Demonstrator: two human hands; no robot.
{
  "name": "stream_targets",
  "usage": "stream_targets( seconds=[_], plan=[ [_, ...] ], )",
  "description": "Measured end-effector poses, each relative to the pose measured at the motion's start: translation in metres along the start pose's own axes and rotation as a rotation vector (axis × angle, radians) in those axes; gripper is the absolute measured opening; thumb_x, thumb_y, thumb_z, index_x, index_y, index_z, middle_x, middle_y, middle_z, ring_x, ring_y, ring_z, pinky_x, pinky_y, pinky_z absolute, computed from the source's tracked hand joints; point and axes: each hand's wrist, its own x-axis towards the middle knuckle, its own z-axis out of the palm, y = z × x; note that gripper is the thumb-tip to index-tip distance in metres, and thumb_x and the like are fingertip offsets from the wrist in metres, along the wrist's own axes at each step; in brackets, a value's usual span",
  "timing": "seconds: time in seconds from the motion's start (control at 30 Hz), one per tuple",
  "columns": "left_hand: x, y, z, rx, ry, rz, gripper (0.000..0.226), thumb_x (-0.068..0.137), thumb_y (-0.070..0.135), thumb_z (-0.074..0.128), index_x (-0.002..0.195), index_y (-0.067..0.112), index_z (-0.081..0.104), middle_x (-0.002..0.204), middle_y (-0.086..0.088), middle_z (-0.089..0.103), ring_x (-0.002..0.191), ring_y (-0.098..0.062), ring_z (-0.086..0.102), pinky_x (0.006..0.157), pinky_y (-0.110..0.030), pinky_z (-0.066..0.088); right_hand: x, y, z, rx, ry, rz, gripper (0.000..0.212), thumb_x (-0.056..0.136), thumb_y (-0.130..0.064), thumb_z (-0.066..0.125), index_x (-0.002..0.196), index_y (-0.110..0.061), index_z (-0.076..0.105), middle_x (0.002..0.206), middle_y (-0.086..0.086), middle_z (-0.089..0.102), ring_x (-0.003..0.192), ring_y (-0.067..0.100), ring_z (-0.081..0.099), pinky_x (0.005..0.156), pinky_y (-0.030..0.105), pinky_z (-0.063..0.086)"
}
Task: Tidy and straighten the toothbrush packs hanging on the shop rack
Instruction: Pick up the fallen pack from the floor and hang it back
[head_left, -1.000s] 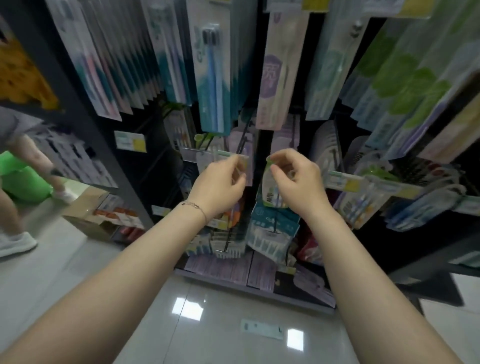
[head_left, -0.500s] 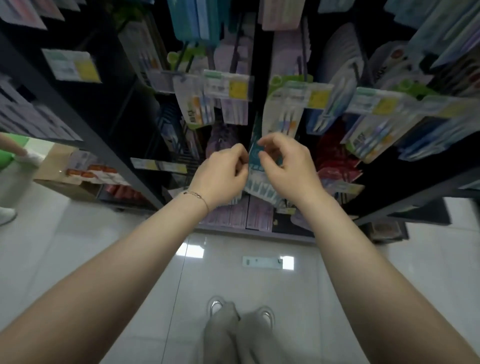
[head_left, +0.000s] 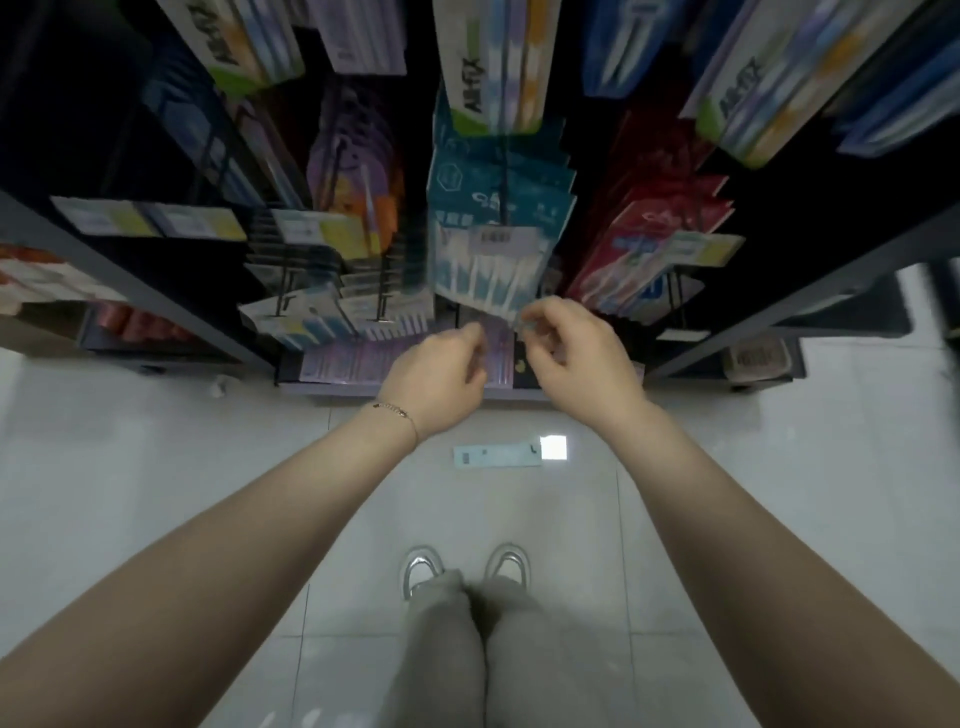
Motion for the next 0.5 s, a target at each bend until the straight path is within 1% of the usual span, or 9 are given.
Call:
stream_targets(
  seconds=[0.13, 0.27, 0.33, 0.4, 0.5],
  plan=[
    [0.019, -0.042, 0.077, 0.041, -0.063, -0.017, 0.018, 0.093, 0.019, 0.052, 0.109, 0.015, 0.055, 0.105, -0.007, 0.066, 0.094, -0.032, 0.062, 0.076, -0.042, 0.053, -0.014, 0.068, 0.062, -0.056, -0.057, 0.065, 0.027, 0.086, -0.011, 0.059, 0.113, -0.012, 0.062, 0.100, 0.008, 0.063, 0.087, 0.029, 0.061, 0.071, 0.046, 0.053],
    [0.043, -0.092, 0.159, 0.058, -0.121, -0.040, 0.018, 0.093, 0.019, 0.052, 0.110, 0.016, 0.056, 0.102, -0.006, 0.067, 0.090, -0.029, 0.062, 0.066, -0.033, 0.044, -0.022, 0.134, 0.128, -0.119, -0.148, 0.124, 0.029, 0.088, -0.011, 0.058, 0.117, -0.012, 0.061, 0.106, 0.008, 0.061, 0.098, 0.029, 0.059, 0.079, 0.043, 0.051],
    [0.057, -0.118, 0.200, 0.049, -0.157, -0.042, 0.018, 0.093, 0.020, 0.051, 0.110, 0.016, 0.055, 0.103, -0.009, 0.068, 0.090, -0.030, 0.063, 0.069, -0.036, 0.050, -0.025, 0.168, 0.160, -0.130, -0.175, 0.166, 0.031, 0.089, -0.012, 0.056, 0.120, -0.014, 0.060, 0.111, 0.007, 0.060, 0.102, 0.026, 0.059, 0.079, 0.041, 0.051],
    [0.072, -0.144, 0.241, 0.055, -0.189, -0.057, 0.021, 0.094, 0.021, 0.050, 0.114, 0.016, 0.054, 0.107, -0.010, 0.068, 0.093, -0.032, 0.064, 0.075, -0.039, 0.054, -0.027, 0.203, 0.191, -0.166, -0.197, 0.199, 0.032, 0.091, -0.015, 0.055, 0.123, -0.016, 0.058, 0.111, 0.005, 0.059, 0.099, 0.025, 0.059, 0.077, 0.039, 0.051],
    [0.092, -0.183, 0.300, 0.112, -0.228, -0.079, 0.026, 0.095, 0.023, 0.050, 0.120, 0.017, 0.054, 0.112, -0.009, 0.068, 0.097, -0.031, 0.064, 0.075, -0.034, 0.051, -0.030, 0.254, 0.237, -0.214, -0.252, 0.228, 0.036, 0.094, -0.018, 0.053, 0.130, -0.016, 0.056, 0.121, 0.006, 0.059, 0.104, 0.026, 0.059, 0.082, 0.032, 0.047]
  ],
)
